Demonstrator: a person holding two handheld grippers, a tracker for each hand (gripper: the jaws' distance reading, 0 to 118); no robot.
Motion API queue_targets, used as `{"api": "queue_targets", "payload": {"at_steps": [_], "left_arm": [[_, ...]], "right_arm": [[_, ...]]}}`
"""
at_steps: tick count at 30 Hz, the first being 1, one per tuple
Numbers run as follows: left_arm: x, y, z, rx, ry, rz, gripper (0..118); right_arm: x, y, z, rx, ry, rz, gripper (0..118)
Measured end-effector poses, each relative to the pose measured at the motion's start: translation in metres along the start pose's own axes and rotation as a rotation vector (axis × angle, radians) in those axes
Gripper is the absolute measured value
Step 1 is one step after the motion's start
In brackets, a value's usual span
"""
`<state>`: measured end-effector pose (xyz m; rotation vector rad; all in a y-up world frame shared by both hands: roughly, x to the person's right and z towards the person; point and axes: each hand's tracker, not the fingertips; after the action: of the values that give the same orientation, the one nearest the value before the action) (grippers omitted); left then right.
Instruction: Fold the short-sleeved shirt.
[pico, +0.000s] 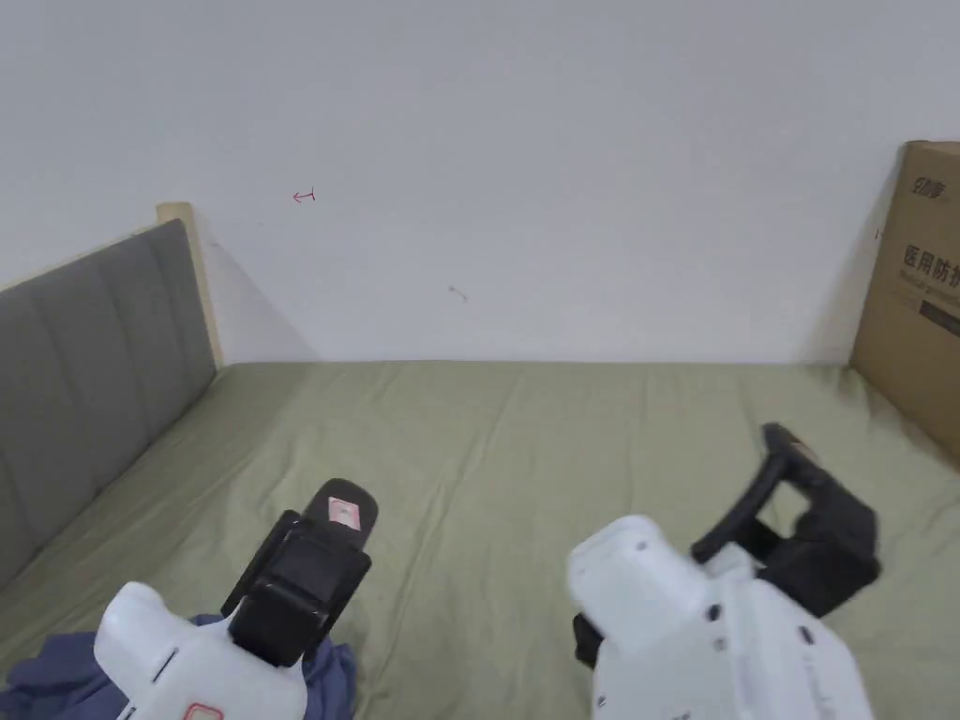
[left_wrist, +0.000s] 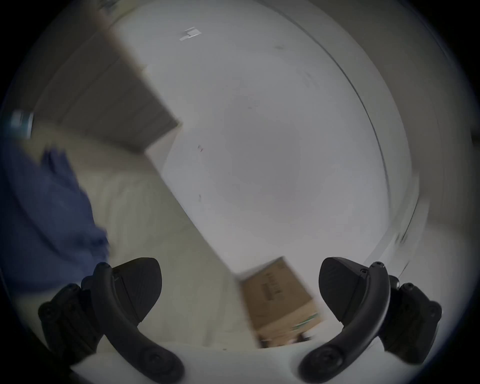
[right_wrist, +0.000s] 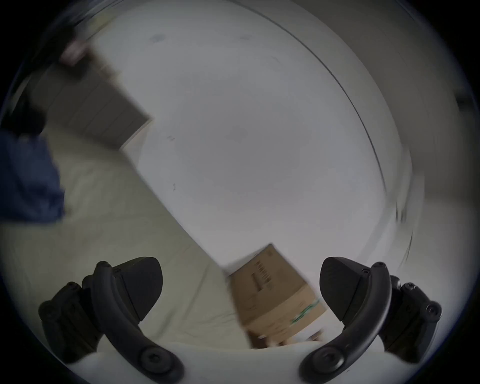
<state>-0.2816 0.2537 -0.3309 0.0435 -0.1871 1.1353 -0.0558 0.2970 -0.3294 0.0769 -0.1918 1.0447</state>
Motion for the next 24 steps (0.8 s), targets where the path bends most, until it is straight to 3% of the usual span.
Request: {"api": "queue_targets", "payload": {"at_steps": [2, 4, 7, 8, 10, 13, 15, 16, 17, 24], "left_arm": [[-0.016, -0.005, -0.002, -0.031, 0.019, 0.157, 118], [-0.022, -0.009, -0.007, -0.083, 0.04, 0.131, 118], [-0.007, -0.008, -0.009, -0.083, 0.109, -0.044, 118], [0.006, -0.008, -0.011, -0.079, 0.117, -0.141, 118], [0.033, -0.005, -0.015, -0.067, 0.146, -0.399, 118], [0.075, -0.017, -0.021, -0.053, 0.244, -0.931, 118], [0.089, -0.036, -0.022, -0.068, 0.316, -1.313, 118], [0.087, -0.043, -0.02, -0.06, 0.332, -1.416, 118], [0.085, -0.047, -0.019, -0.051, 0.33, -1.459, 118], [0.073, -0.024, -0.016, -0.119, 0.197, -1.039, 118]], "right_arm": [[-0.011, 0.004, 0.004, 0.026, 0.055, 0.043, 118], [-0.014, 0.008, 0.004, 0.01, 0.119, -0.076, 118], [-0.005, 0.006, -0.001, -0.028, 0.199, -0.242, 118], [0.0, 0.005, -0.003, -0.039, 0.213, -0.303, 118], [0.014, -0.003, -0.01, -0.099, 0.202, -0.524, 118], [0.033, -0.024, -0.021, -0.233, 0.218, -0.933, 118], [0.037, -0.045, -0.024, -0.269, 0.235, -1.107, 118], [0.035, -0.052, -0.024, -0.28, 0.211, -1.141, 118], [0.033, -0.054, -0.025, -0.314, 0.169, -1.098, 118], [0.024, -0.053, -0.019, -0.244, 0.189, -1.003, 118]]}}
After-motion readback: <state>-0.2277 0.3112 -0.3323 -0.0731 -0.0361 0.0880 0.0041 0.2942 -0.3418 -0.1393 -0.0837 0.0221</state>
